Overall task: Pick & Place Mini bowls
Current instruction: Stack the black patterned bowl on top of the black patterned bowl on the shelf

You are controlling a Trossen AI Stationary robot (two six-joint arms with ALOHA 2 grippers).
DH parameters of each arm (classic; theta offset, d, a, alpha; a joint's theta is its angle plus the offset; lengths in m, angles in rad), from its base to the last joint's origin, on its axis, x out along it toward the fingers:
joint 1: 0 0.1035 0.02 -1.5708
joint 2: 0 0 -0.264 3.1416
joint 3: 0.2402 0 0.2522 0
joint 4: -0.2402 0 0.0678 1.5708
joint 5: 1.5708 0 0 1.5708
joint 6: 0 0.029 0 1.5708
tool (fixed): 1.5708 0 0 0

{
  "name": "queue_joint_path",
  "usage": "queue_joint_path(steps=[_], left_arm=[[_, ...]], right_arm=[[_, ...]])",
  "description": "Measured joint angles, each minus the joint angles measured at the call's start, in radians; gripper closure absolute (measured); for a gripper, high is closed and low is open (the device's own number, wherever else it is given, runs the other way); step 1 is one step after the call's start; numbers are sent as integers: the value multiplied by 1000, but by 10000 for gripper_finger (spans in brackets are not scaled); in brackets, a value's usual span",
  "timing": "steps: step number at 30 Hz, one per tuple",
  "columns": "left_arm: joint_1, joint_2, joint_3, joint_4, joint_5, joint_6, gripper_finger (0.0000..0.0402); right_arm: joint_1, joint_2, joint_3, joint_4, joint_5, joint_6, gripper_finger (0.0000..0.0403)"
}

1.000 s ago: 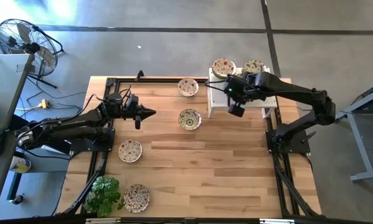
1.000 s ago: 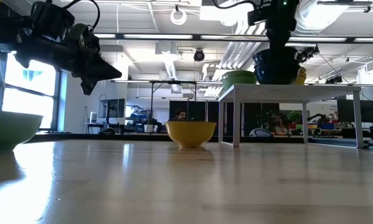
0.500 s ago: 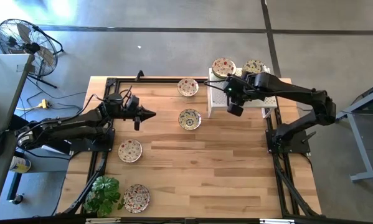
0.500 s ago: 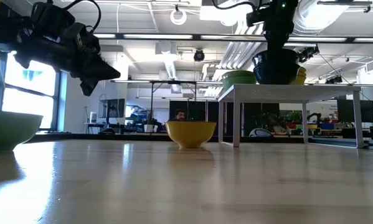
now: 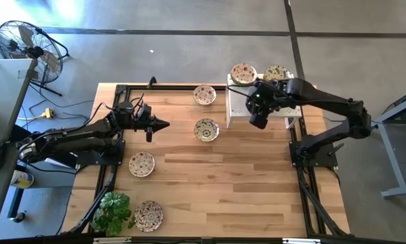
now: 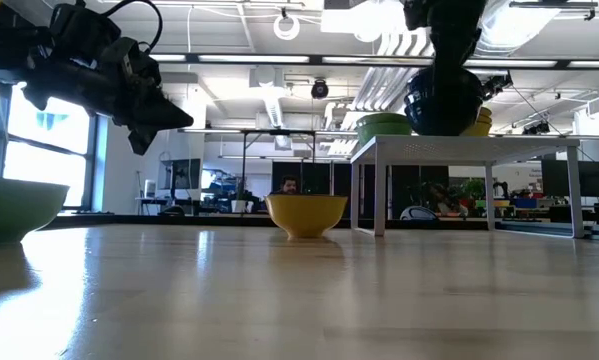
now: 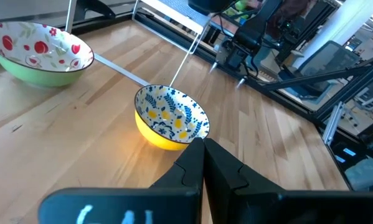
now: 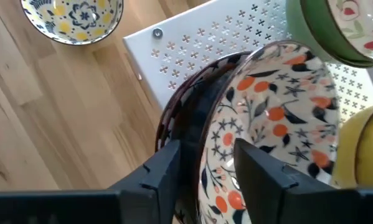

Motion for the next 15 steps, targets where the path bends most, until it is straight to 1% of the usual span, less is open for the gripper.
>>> queue_joint_path(steps=[3, 5, 8, 11, 15], left_arm=[[0, 0, 0, 0, 0, 0, 401], [0, 0, 0, 0, -3, 0, 401], [0, 0, 0, 0, -3, 0, 401], [0, 0, 0, 0, -3, 0, 401], [0, 0, 0, 0, -3, 0, 401]], right_arm=[[-26, 4, -2, 4, -25, -21, 283], [-41, 5, -2, 8, -18, -26, 291], [-62, 5, -2, 10, -20, -41, 294], [-72, 5, -2, 11, -23, -54, 280], [-81, 5, 2, 23, -52, -47, 247]])
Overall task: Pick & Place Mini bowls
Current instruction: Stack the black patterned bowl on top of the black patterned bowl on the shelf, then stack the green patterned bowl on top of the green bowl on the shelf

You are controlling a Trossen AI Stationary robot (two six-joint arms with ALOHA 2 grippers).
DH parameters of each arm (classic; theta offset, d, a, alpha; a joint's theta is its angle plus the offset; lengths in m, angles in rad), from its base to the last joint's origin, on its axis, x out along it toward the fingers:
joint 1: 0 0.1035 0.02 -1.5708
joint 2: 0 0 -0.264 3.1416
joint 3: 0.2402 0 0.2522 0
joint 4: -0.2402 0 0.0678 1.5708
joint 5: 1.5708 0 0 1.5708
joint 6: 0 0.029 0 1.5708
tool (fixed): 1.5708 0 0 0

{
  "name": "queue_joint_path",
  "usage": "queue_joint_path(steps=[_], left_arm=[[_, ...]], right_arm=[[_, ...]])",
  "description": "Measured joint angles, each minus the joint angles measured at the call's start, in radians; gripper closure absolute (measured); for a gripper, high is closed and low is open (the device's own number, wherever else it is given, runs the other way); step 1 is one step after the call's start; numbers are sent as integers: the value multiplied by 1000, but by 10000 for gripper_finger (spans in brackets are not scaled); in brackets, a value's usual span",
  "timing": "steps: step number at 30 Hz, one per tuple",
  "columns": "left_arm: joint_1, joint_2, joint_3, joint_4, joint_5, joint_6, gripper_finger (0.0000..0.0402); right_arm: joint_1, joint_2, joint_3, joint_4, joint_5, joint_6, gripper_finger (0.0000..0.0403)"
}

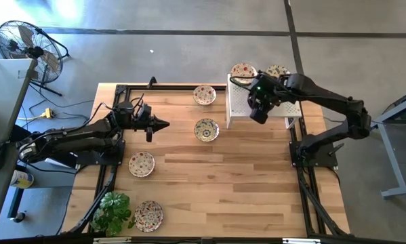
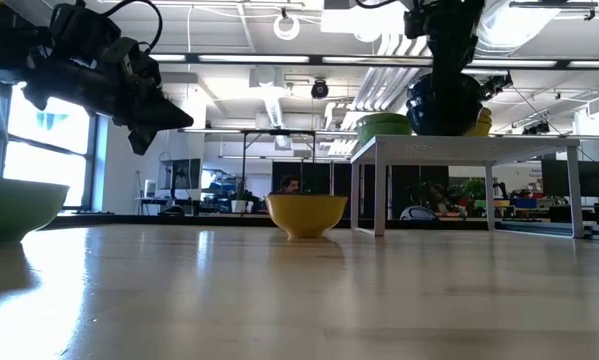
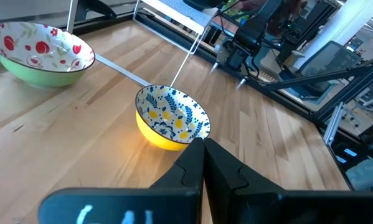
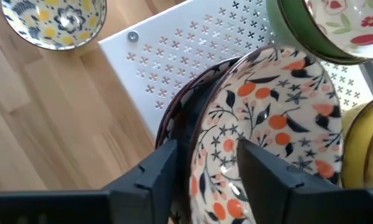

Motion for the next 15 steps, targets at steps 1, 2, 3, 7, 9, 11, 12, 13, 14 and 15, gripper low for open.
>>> queue_joint_path(steps=[1, 2, 3, 7, 9, 11, 12, 13, 14, 15], left_arm=[[0, 0, 0, 0, 0, 0, 401], [0, 0, 0, 0, 0, 0, 401], [0, 0, 0, 0, 0, 0, 401], [0, 0, 0, 0, 0, 2, 401], [0, 0, 0, 0, 0, 2, 401], [0, 0, 0, 0, 0, 2, 401], [0, 0, 0, 0, 0, 2, 401], [0, 0, 0, 0, 0, 2, 401], [0, 0, 0, 0, 1, 2, 401], [0, 0, 0, 0, 1, 2, 401]], right_arm=[[-1, 0, 5, 0, -5, 4, 238], [-1, 0, 12, 1, -8, 5, 230], [0, 0, 20, 2, -11, 6, 221], [0, 0, 65, 17, -26, 7, 197], [1, 0, 87, 29, -32, 8, 190], [1, 0, 105, 47, -51, 7, 188], [1, 0, 114, 61, -59, 6, 188], [1, 0, 120, 74, -65, 6, 188], [2, 0, 124, 86, -70, 6, 189], [5, 0, 127, 100, -71, 5, 191]])
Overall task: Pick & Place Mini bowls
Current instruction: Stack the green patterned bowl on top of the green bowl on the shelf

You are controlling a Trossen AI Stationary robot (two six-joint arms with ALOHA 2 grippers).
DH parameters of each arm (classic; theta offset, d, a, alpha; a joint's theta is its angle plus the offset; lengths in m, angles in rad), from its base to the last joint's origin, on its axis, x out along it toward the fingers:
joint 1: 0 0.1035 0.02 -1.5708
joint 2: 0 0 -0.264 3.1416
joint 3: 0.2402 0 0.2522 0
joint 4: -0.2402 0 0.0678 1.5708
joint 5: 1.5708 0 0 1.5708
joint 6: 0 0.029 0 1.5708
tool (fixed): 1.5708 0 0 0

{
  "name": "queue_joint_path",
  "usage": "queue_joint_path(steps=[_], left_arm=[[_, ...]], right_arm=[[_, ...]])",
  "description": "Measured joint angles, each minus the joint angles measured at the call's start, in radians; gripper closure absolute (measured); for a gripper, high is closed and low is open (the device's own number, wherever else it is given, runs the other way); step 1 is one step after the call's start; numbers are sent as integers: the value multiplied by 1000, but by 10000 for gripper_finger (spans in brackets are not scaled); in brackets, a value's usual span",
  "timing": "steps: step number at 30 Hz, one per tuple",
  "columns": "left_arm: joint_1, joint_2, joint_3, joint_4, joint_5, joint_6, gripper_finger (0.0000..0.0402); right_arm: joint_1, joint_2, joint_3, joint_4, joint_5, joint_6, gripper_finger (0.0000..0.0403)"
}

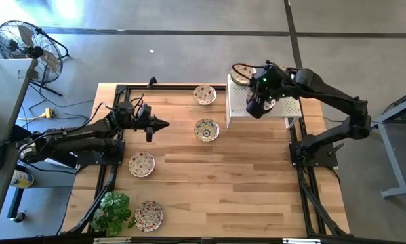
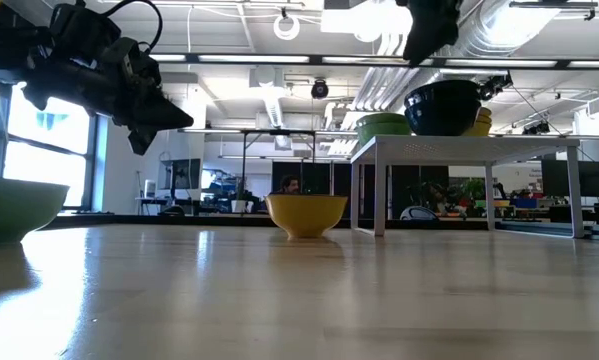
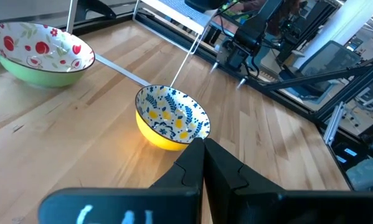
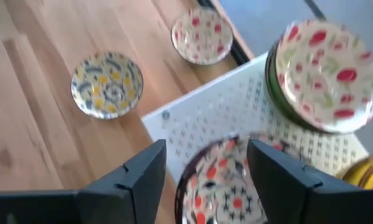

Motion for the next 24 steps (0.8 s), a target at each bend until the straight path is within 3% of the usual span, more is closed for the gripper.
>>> queue_joint_path(steps=[5, 16, 24], left_arm=[[0, 0, 0, 0, 0, -1, 401], [0, 0, 0, 0, 3, -2, 401], [0, 0, 0, 0, 3, -2, 401]], right_arm=[[14, -8, 1, 80, 0, -6, 220], [21, -20, 1, 208, -7, 1, 331], [20, -20, 1, 247, -12, 14, 370]])
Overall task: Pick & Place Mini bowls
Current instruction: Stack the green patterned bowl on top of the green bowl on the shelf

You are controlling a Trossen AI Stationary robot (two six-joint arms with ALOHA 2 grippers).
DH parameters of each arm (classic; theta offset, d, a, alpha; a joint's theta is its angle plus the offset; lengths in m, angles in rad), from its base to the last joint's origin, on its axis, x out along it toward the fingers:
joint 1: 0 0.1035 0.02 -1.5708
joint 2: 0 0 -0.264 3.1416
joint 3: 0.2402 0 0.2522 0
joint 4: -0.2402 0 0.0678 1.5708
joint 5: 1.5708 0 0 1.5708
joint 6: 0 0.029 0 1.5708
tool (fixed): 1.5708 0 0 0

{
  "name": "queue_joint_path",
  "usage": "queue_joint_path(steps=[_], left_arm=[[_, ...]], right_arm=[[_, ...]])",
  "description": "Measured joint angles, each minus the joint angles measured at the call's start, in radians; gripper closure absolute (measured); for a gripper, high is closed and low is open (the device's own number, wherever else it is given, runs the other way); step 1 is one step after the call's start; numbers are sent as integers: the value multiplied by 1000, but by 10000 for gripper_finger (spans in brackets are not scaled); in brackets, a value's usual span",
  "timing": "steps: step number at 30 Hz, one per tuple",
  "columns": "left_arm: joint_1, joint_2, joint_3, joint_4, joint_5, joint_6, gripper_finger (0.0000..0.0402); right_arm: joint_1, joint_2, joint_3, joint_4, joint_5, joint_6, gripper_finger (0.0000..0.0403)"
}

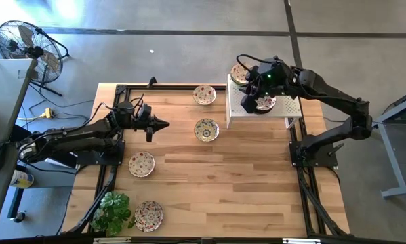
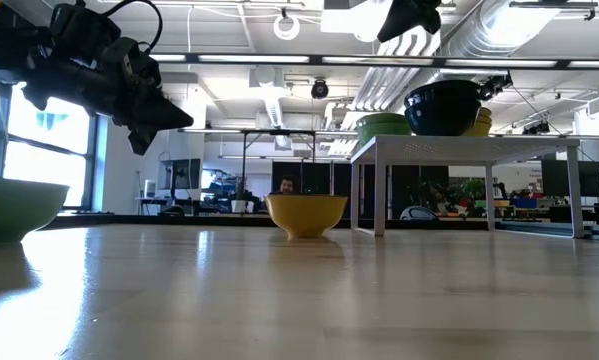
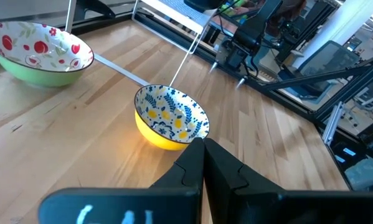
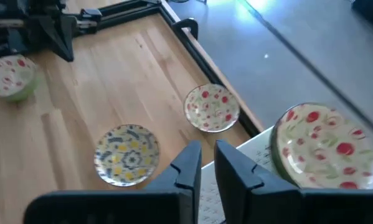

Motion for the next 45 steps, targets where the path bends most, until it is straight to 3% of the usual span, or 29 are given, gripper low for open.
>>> queue_joint_path(steps=[22, 45], left_arm=[[0, 0, 0, 0, -5, -1, 401], [0, 0, 0, 0, -3, -1, 401]], right_arm=[[0, 0, 0, 45, -61, 92, 373], [4, -1, 0, 76, -171, 81, 371]])
